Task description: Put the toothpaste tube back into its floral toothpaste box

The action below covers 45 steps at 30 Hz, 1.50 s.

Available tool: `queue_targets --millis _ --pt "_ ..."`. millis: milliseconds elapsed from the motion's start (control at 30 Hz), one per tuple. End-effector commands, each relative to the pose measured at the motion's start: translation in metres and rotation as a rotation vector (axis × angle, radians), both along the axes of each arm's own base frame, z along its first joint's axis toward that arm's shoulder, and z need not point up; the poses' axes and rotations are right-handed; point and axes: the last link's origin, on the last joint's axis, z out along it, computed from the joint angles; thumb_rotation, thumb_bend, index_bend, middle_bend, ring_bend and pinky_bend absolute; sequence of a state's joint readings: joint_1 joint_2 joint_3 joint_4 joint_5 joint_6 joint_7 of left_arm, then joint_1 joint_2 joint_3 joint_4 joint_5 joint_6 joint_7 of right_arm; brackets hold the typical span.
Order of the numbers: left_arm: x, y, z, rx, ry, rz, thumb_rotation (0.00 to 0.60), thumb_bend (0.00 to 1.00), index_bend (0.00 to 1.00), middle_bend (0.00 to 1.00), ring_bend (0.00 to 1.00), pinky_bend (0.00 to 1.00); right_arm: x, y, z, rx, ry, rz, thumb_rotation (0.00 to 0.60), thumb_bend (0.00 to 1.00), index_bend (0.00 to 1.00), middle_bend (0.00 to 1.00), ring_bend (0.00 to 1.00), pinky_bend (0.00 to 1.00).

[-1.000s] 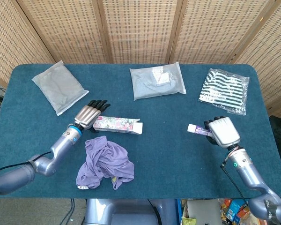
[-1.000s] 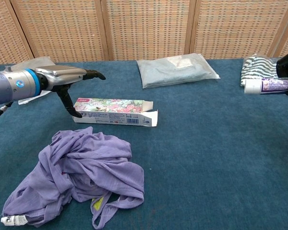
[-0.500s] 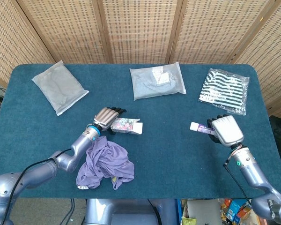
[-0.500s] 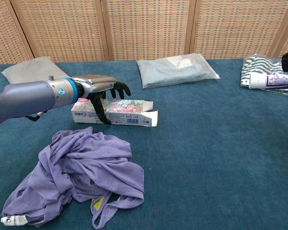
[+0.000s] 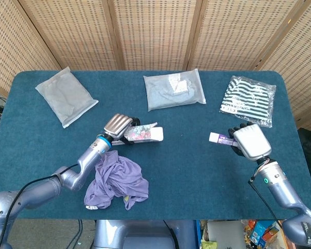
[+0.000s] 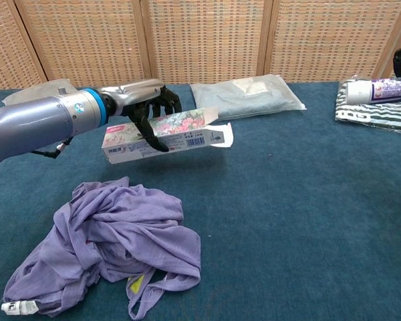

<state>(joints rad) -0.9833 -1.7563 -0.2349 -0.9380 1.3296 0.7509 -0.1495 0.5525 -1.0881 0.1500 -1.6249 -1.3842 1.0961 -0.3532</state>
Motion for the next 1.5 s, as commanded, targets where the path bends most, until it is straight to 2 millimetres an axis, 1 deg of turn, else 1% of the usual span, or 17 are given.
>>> queue_targets --millis 33,100,267,300,400,600,833,1033,1300,1500 --pt "0.011 0.000 0.017 0.039 -0.179 -0.037 0.600 0.06 0.57 0.57 0.53 0.58 0.017 -0.002 0.011 -0.019 0.023 0.048 0.600 0.60 0.64 0.66 0.51 0.51" --pt "0.019 0.000 0.017 0.027 -0.271 -0.055 0.600 0.06 0.57 0.57 0.53 0.58 0.033 -0.005 0.021 -0.034 0.047 0.088 0.600 0.60 0.64 0.66 0.51 0.51" --pt "0.036 -0.001 0.006 -0.007 -0.334 -0.120 0.600 0.06 0.60 0.57 0.53 0.58 0.062 -0.010 0.037 -0.051 0.119 0.130 0.600 0.60 0.64 0.66 0.51 0.51" --pt "0.037 -0.001 0.005 -0.007 -0.341 -0.124 0.600 0.06 0.60 0.57 0.53 0.58 0.064 -0.010 0.038 -0.053 0.126 0.131 0.600 0.60 0.64 0.66 0.51 0.51" --pt "0.052 -0.003 -0.003 -0.011 -0.410 -0.155 0.600 0.06 0.60 0.57 0.53 0.58 0.084 -0.014 0.048 -0.075 0.153 0.154 0.600 0.60 0.64 0.66 0.51 0.51" --pt "0.074 -0.005 -0.016 -0.011 -0.546 -0.172 0.600 0.07 0.60 0.57 0.53 0.58 0.110 -0.017 0.062 -0.102 0.214 0.180 0.600 0.60 0.64 0.66 0.51 0.51" --pt "0.091 -0.002 -0.024 -0.019 -0.611 -0.159 0.600 0.07 0.60 0.57 0.53 0.58 0.129 -0.018 0.072 -0.117 0.241 0.193 0.600 0.62 0.64 0.66 0.51 0.51" --pt "0.102 0.001 -0.028 -0.036 -0.653 -0.131 0.600 0.08 0.60 0.57 0.53 0.58 0.144 -0.016 0.072 -0.110 0.273 0.221 0.600 0.62 0.64 0.66 0.52 0.51" --pt "0.106 0.002 -0.028 -0.037 -0.699 -0.128 0.600 0.08 0.60 0.57 0.53 0.58 0.157 -0.014 0.065 -0.089 0.356 0.265 0.600 0.62 0.64 0.66 0.52 0.51" --pt "0.102 0.003 -0.020 -0.028 -0.708 -0.146 0.600 0.08 0.60 0.57 0.53 0.58 0.170 -0.012 0.064 -0.092 0.385 0.294 0.600 0.62 0.64 0.66 0.52 0.51"
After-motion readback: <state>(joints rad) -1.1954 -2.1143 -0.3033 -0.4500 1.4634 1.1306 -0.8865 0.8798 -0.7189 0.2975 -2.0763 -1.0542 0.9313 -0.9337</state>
